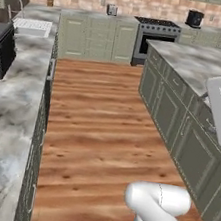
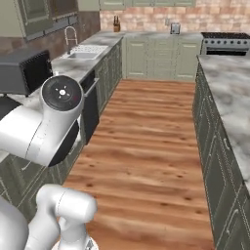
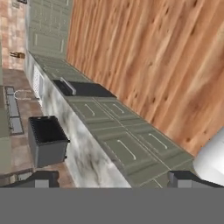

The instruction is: Pick up the bowls from the cabinet and place each bowl in front of a stool on the dining counter.

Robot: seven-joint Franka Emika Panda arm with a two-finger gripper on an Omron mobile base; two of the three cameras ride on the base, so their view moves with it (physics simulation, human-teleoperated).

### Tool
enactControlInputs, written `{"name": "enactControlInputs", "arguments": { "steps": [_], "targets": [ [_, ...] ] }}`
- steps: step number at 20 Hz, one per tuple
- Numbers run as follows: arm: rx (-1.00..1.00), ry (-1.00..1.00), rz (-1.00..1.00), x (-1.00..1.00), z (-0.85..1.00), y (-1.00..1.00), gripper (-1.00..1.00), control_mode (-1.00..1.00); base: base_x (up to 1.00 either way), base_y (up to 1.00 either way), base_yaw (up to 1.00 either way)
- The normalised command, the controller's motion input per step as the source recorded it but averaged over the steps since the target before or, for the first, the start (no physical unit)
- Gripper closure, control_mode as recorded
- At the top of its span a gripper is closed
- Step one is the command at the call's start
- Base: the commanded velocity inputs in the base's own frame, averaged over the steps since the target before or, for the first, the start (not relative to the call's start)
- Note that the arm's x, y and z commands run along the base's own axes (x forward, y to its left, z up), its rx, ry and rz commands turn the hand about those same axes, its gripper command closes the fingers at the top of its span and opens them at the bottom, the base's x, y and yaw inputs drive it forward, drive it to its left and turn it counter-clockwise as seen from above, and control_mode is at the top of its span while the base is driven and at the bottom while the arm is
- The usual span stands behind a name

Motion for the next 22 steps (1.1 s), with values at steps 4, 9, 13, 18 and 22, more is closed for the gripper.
{"name": "enactControlInputs", "arguments": {
  "steps": [4, 9, 13, 18, 22],
  "targets": [
    [0.0, 0.0, 0.0, 0.0, 0.0, 0.0, -1.0, 1.0, 1.0, 0.06, 0.0],
    [0.0, 0.0, 0.0, 0.0, 0.0, 0.0, -1.0, 1.0, 1.0, 0.28, 0.0],
    [0.0, 0.0, 0.0, 0.0, 0.0, 0.0, -1.0, 1.0, 1.0, 0.46, 0.06],
    [0.0, 0.0, 0.0, 0.0, 0.0, 0.0, -1.0, 1.0, 1.0, 0.36, 0.09],
    [0.0, 0.0, 0.0, 0.0, 0.0, 0.0, -1.0, 1.0, 1.0, 0.09, 0.1]
  ]
}}
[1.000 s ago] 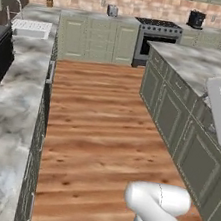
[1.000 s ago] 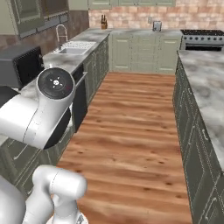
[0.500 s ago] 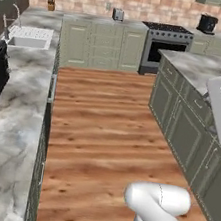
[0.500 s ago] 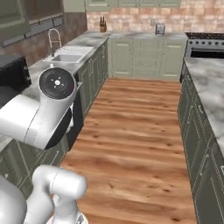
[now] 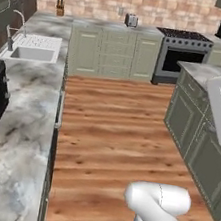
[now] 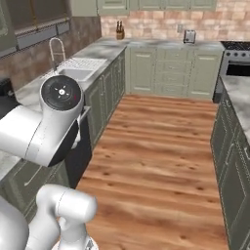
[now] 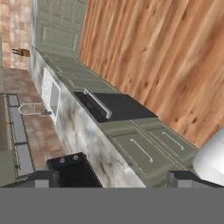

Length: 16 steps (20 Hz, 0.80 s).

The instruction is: Pick up the bowls from the cabinet and place each bowl in front of a stool on the dining counter.

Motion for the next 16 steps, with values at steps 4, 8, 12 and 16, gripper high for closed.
{"name": "enactControlInputs", "arguments": {
  "steps": [4, 8, 12, 16],
  "targets": [
    [0.0, 0.0, 0.0, 0.0, 0.0, 0.0, -1.0, 1.0, 1.0, 0.01, 0.08],
    [0.0, 0.0, 0.0, 0.0, 0.0, 0.0, -1.0, 1.0, 1.0, 0.01, 0.09],
    [0.0, 0.0, 0.0, 0.0, 0.0, 0.0, -1.0, 1.0, 1.0, 0.0, 0.09],
    [0.0, 0.0, 0.0, 0.0, 0.0, 0.0, -1.0, 1.0, 1.0, 0.0, 0.09]
  ]
}}
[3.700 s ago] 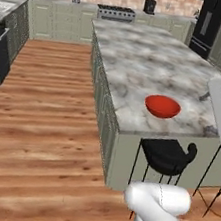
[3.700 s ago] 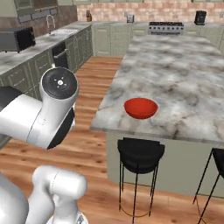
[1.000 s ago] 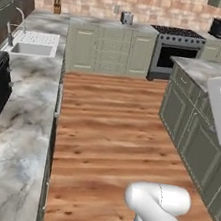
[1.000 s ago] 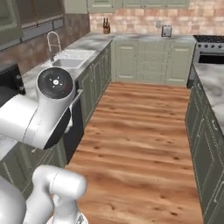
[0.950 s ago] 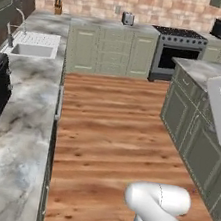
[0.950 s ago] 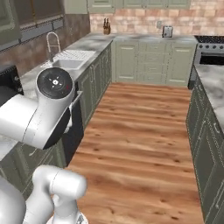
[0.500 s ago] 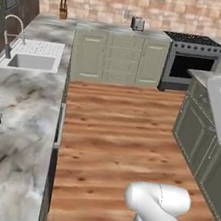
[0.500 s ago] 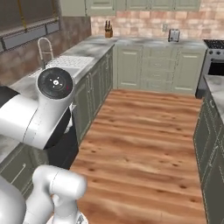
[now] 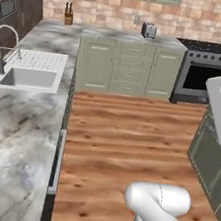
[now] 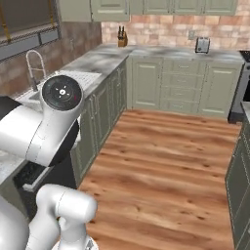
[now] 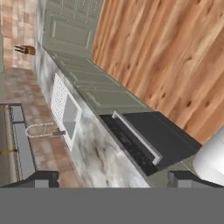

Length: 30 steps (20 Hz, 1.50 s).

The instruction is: Pick up the bowls from the cabinet and place each bowl in front of a stool on the dining counter.

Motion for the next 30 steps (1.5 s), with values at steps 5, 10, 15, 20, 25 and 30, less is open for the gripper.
{"name": "enactControlInputs", "arguments": {
  "steps": [5, 10, 15, 20, 25, 30],
  "targets": [
    [0.0, 0.0, 0.0, 0.0, 0.0, 0.0, -1.0, 1.0, 1.0, 0.0, 0.11],
    [0.0, 0.0, 0.0, 0.0, 0.0, 0.0, -1.0, 1.0, 1.0, -0.05, 0.12],
    [0.0, 0.0, 0.0, 0.0, 0.0, 0.0, -1.0, 1.0, 1.0, -0.32, 0.17],
    [0.0, 0.0, 0.0, 0.0, 0.0, 0.0, -1.0, 1.0, 1.0, -0.48, 0.22],
    [0.0, 0.0, 0.0, 0.0, 0.0, 0.0, -1.0, 1.0, 1.0, -0.71, 0.28],
    [0.0, 0.0, 0.0, 0.0, 0.0, 0.0, -1.0, 1.0, 1.0, -0.75, 0.35]
  ]
}}
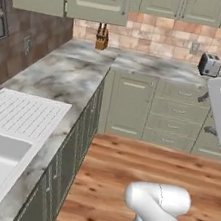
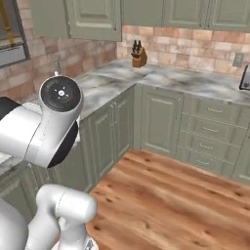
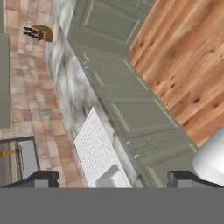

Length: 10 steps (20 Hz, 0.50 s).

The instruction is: Pick up the bowls from the cabinet and place each bowl in front of a stool on the dining counter.

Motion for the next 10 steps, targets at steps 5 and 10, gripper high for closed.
{"name": "enactControlInputs", "arguments": {
  "steps": [5, 10],
  "targets": [
    [0.0, 0.0, 0.0, 0.0, 0.0, 0.0, -1.0, 1.0, 1.0, -0.68, 0.34],
    [0.0, 0.0, 0.0, 0.0, 0.0, 0.0, -1.0, 1.0, 1.0, -0.7, 0.35]
  ]
}}
